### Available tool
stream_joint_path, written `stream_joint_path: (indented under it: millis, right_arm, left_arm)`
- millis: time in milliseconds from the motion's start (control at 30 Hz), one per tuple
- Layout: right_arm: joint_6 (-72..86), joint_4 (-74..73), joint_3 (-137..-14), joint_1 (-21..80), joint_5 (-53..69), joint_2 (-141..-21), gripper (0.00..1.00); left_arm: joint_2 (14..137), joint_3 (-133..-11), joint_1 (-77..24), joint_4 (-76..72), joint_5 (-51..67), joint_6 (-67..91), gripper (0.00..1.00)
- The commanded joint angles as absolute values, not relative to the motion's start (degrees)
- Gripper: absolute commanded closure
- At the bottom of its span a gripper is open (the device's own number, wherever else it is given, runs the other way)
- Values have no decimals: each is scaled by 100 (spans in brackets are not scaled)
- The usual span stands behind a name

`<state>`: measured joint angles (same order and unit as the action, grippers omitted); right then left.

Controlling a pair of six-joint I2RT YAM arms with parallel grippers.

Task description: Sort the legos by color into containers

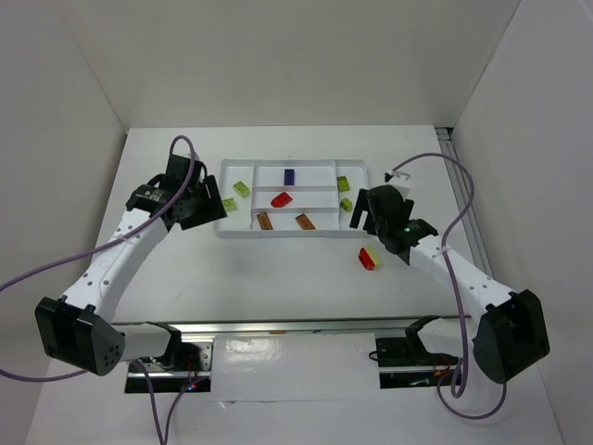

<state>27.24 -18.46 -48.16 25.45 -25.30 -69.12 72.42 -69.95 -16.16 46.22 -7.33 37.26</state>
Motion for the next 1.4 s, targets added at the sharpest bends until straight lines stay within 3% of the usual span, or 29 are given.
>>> stream_joint_path:
  millis: [0,100,500,733,833,867,933,1033,1233,1367]
  right_arm:
    - [3330,-2681,-4282,2540,-1936,-6707,4]
    - [3331,-2260,-3798,2487,-1618,-6653,0]
    - [2927,-1380,-3349,2495,-958,-7515,2]
    - [2927,-1380,-3349,2689,-1301,-7576,20]
    - [2927,-1485,-3401,2751,-1380,-7463,37]
    - [2927,-1485,-3401,2751,-1441,-7401,49]
    - [2865,-1625,-3462,2873,-1441,-7235,62]
    - [2708,-1705,-3577,3014,-1441,-6901,69]
    - [2014,-1635,-3744,3603,-669,-5565,69]
    - [1898,-1503,-3867,3893,-387,-5168,69]
  left_arm:
    - [7417,-7040,-1705,4500,-633,3577,27]
    - [7488,-7040,-1758,4447,-581,3577,27]
    - [7594,-7146,-1934,4447,-694,3463,27]
    - [7707,-7146,-1986,4447,-537,3516,27]
    - [7770,-7198,-2126,4447,-388,3454,27]
    - [7822,-7250,-2205,4447,-335,3454,27]
    - [7892,-7365,-2267,4386,23,3271,27]
    - [8067,-7444,-2268,4246,840,3076,24]
    - [8296,-7778,-2373,3798,3036,2629,13]
    - [8192,-7621,-2566,3026,3890,2934,9]
